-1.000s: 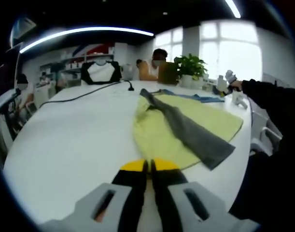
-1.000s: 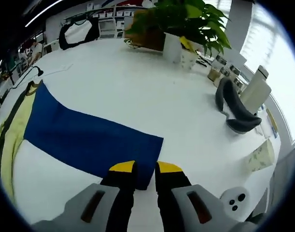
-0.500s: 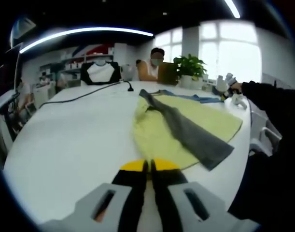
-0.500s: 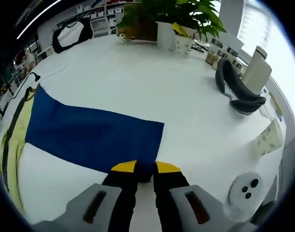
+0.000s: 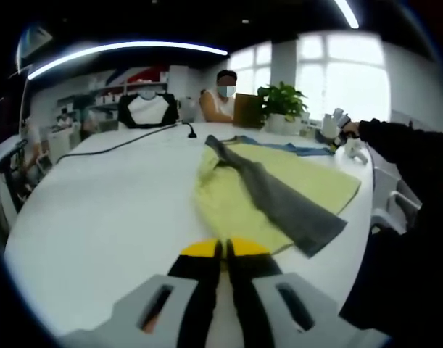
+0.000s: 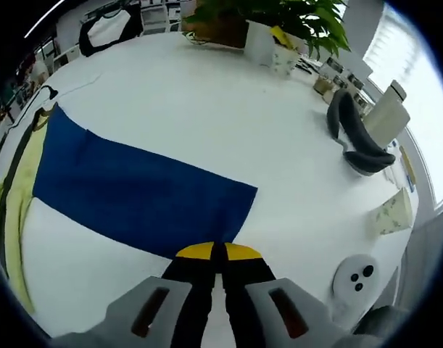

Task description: Fold the garment on the visible template until the final outline fits inside the template.

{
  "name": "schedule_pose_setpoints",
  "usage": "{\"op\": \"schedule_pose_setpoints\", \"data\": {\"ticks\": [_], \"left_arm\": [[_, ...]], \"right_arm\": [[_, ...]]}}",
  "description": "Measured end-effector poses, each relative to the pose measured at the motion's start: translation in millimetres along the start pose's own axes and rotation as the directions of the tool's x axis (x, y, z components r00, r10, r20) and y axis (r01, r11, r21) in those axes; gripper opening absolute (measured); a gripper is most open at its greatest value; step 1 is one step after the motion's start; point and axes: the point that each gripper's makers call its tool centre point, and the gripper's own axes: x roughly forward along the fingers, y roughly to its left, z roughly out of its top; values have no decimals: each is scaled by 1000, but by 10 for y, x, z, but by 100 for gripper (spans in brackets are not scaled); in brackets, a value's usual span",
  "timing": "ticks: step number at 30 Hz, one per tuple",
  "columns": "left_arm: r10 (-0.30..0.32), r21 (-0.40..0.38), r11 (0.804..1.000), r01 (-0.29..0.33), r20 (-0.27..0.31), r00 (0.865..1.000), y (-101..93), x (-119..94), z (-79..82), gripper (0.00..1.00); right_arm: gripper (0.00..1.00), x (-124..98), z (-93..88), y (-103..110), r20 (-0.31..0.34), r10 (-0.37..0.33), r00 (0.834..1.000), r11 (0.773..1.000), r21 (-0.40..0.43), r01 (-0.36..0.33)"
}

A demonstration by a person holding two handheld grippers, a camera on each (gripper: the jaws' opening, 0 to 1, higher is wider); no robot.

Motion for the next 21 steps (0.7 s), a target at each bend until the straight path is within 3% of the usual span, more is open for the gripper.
{"op": "schedule_pose_setpoints", "data": {"ticks": [8, 21], "left_arm": [[-7, -1, 1000, 7, -4, 1000, -29, -21, -23, 4], [-15, 2, 1000, 15, 2, 1000, -85, -34, -26, 4]], "right_arm": [[1, -22, -115, 5, -34, 4, 999, 1000, 2, -4], [5, -28, -157, -32, -14, 4, 1000, 1000, -5, -4]]}}
